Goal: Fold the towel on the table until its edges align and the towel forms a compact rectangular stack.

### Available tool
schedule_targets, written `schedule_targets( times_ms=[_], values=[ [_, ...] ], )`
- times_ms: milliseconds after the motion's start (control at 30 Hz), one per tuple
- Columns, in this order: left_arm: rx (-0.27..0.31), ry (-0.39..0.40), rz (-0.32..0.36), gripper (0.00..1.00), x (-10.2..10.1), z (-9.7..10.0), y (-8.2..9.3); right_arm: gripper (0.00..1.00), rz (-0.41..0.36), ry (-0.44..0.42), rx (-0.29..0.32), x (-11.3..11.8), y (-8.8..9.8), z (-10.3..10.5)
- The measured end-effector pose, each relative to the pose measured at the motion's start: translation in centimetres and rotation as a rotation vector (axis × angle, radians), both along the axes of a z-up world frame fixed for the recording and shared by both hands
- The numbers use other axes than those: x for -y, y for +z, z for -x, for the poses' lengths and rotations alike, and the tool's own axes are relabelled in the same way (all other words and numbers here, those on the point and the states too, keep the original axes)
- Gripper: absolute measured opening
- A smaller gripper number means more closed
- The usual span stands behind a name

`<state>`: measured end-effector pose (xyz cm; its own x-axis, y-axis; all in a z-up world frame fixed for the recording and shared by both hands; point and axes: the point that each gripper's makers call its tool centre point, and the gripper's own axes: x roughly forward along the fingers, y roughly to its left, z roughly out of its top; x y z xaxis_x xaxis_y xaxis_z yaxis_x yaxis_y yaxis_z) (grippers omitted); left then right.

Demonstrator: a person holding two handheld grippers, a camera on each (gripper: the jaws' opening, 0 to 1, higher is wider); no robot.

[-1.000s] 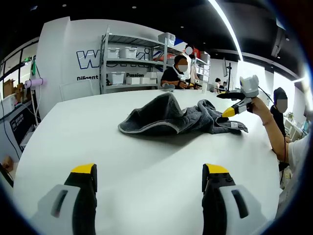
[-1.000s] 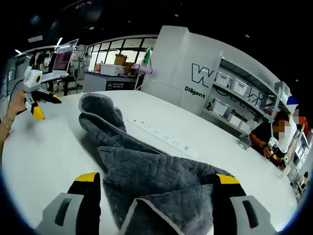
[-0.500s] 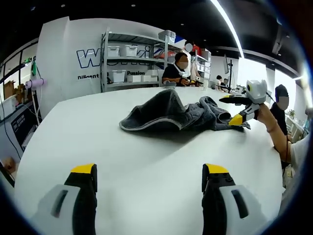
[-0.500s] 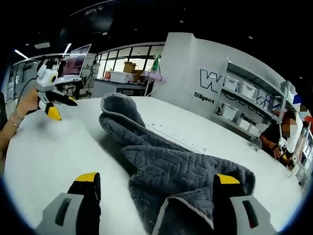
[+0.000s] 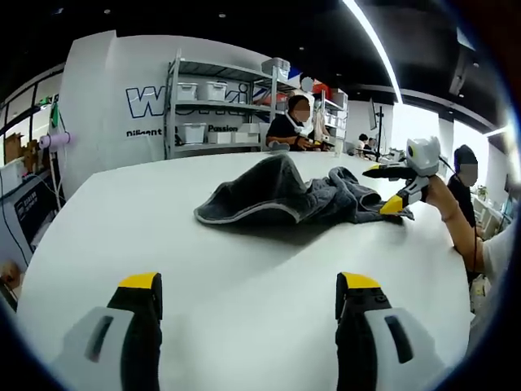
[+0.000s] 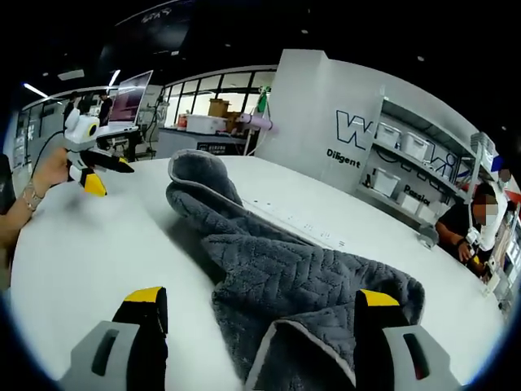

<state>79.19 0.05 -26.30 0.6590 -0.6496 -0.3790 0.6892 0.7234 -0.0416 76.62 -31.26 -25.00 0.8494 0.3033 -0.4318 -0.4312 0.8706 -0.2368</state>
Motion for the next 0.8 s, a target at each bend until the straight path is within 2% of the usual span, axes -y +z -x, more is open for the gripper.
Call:
schedule_targets(
  times_ms=[167,300,467,533,600,667,800],
  values=[
    [-0.015,-0.033,0.024,0.92,1.0,0.5,-0.1,0.99,-0.005,-0.011,0.004,0.5,0.2,-0.1],
    [-0.003,-0.051,0.022,0.91,1.5,0.8,0.3,0.99,-0.004,-0.019,0.004,0.9,0.3,0.0],
    [0.083,-0.057,-0.008,0.85,1.5,0.4,1.7,0.98,-0.009,-0.028,0.023,1.4,0.9,-0.1],
    [0.065,-0.086,-0.004,0.85,2.0,0.5,1.9,0.98,-0.002,-0.033,0.024,1.7,0.9,-0.2],
    [0.034,-0.111,0.032,0.85,2.8,0.8,2.2,0.98,0.007,-0.035,0.021,1.9,0.8,-0.2],
    [0.029,-0.122,0.066,0.85,3.7,0.8,2.9,0.97,0.014,-0.036,0.020,2.0,0.8,-0.2],
    [0.026,-0.157,0.090,0.84,5.6,0.8,4.1,0.97,0.005,-0.040,0.032,2.1,1.2,-0.2]
  ],
)
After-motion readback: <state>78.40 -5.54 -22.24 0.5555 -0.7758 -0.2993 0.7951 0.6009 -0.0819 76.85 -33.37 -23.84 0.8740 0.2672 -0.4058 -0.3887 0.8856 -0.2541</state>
